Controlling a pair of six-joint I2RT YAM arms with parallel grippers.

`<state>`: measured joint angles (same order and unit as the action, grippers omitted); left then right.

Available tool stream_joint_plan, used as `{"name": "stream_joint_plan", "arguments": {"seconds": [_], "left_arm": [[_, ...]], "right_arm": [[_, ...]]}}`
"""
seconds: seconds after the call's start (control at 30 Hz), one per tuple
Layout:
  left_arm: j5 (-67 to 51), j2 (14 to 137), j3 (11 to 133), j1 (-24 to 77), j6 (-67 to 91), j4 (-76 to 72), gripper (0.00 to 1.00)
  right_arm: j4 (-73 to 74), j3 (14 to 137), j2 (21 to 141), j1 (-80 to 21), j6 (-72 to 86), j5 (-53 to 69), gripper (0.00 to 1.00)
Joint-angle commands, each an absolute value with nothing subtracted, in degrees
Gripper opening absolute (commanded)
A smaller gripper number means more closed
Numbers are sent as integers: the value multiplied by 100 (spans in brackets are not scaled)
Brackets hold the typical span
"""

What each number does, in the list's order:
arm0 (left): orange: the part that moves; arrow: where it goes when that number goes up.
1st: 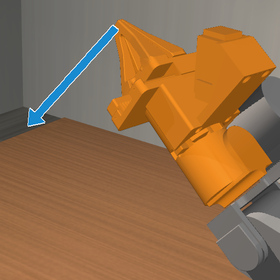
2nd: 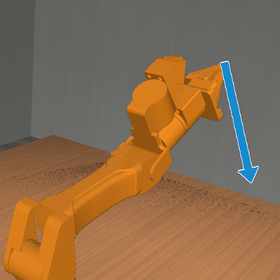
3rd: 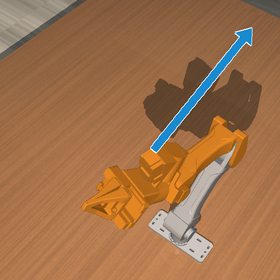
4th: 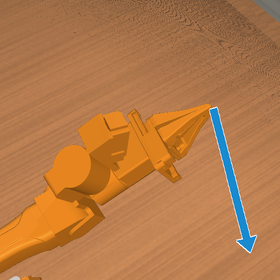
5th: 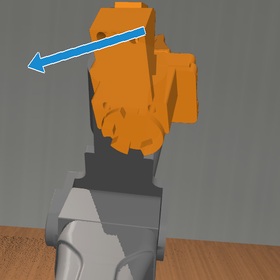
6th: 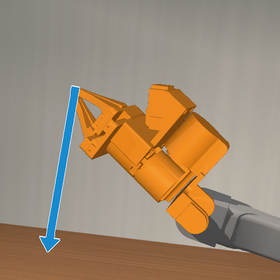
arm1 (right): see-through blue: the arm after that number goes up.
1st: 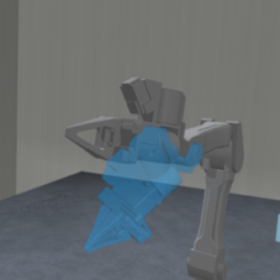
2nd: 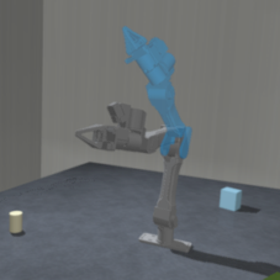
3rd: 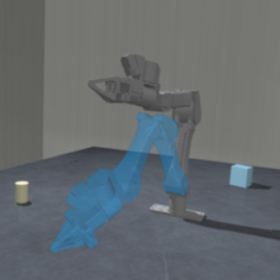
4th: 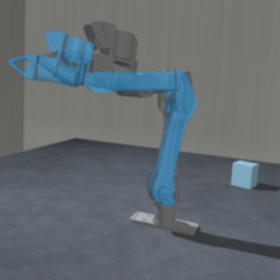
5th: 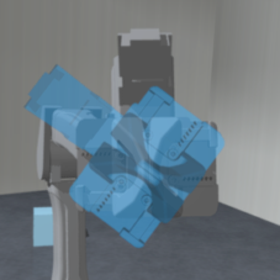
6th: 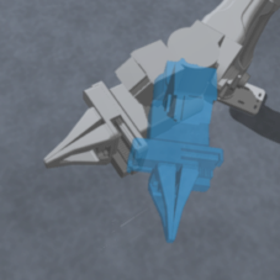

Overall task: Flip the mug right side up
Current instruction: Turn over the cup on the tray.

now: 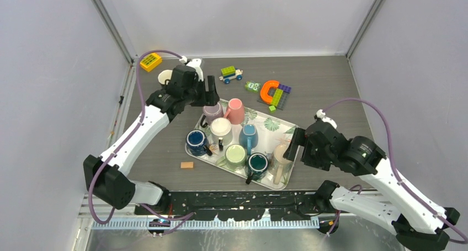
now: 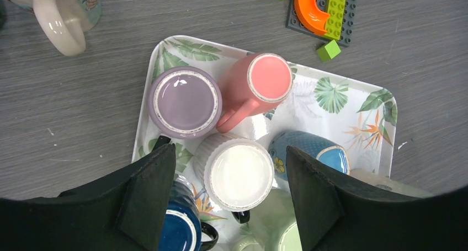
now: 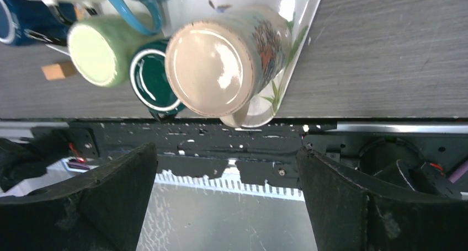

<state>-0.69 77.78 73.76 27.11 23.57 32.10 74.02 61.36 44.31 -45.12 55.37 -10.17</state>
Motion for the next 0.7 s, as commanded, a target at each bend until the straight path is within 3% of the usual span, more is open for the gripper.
{"name": "stream_joint_plan", "arguments": {"seconds": [0.0,0.6,0.67], "left_arm": [[-188,7586,7359,2709,2311,3171,74],[-53,7560,7245,2707,2258,3154,75],[-45,7558,7226,2707,2259,3131,75]], "right_arm": [[7318,5922,4642,-4945,5982,-1169,100],[5886,4544,5250,-5684,6673,-1919,100],[5732,4395,5242,-5681,6797,-2079,96]]}}
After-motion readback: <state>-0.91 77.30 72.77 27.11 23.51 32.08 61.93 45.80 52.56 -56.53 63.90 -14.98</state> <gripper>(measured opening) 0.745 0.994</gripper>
